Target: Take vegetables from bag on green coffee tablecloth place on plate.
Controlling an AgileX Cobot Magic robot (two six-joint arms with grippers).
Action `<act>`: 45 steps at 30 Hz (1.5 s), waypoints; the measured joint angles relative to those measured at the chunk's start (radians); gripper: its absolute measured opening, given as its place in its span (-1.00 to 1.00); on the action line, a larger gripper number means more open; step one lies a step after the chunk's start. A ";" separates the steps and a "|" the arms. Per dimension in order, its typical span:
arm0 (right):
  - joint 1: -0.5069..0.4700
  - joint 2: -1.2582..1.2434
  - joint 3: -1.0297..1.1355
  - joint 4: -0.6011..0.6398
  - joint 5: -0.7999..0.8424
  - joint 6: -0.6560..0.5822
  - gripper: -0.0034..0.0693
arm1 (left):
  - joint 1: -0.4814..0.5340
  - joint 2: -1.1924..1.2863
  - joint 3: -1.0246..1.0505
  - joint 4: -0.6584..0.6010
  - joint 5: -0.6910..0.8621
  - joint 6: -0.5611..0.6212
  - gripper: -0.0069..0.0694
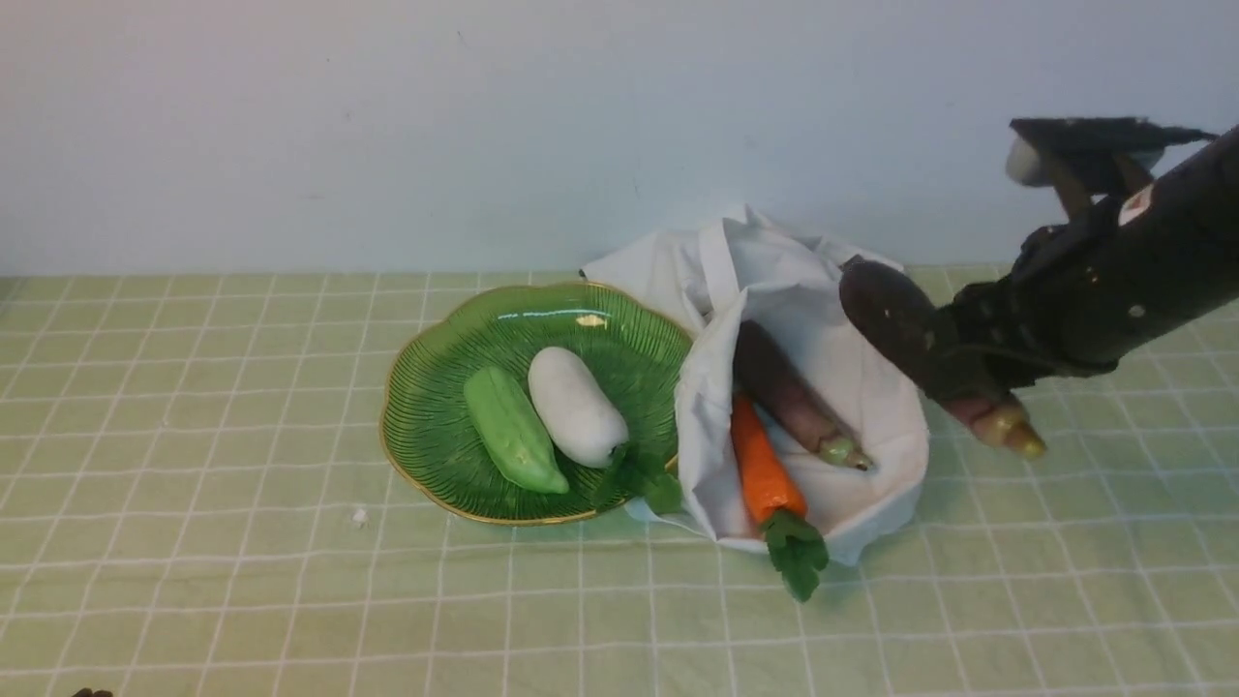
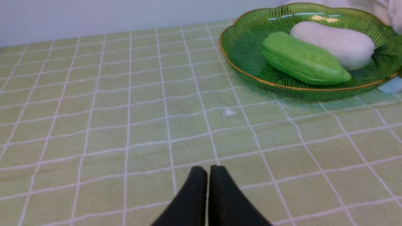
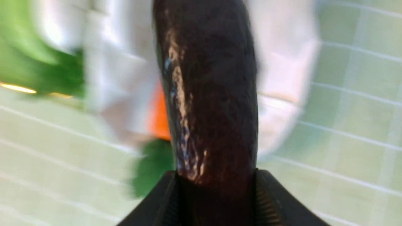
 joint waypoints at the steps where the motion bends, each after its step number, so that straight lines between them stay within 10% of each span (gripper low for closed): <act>1: 0.026 -0.013 0.000 0.041 -0.002 -0.004 -0.16 | 0.000 0.000 0.000 0.000 0.000 0.000 -0.83; 12: 0.302 0.255 -0.196 0.129 -0.096 -0.069 -0.16 | 0.000 0.000 0.000 0.000 0.000 0.000 -0.83; 24: 0.354 0.621 -0.480 0.021 -0.182 0.198 -0.15 | 0.000 0.000 0.000 0.000 0.000 0.000 -0.83; 31: 0.356 0.647 -0.490 -0.026 -0.237 0.201 0.57 | 0.000 0.000 0.000 0.000 0.000 0.000 -0.83; 37: 0.350 0.605 -0.567 -0.128 -0.070 0.153 0.88 | 0.000 0.000 0.000 0.000 0.000 0.000 -0.83; 45: 0.336 0.533 -0.882 -0.238 0.248 0.077 0.66 | 0.000 0.000 0.000 0.000 0.000 0.000 -0.83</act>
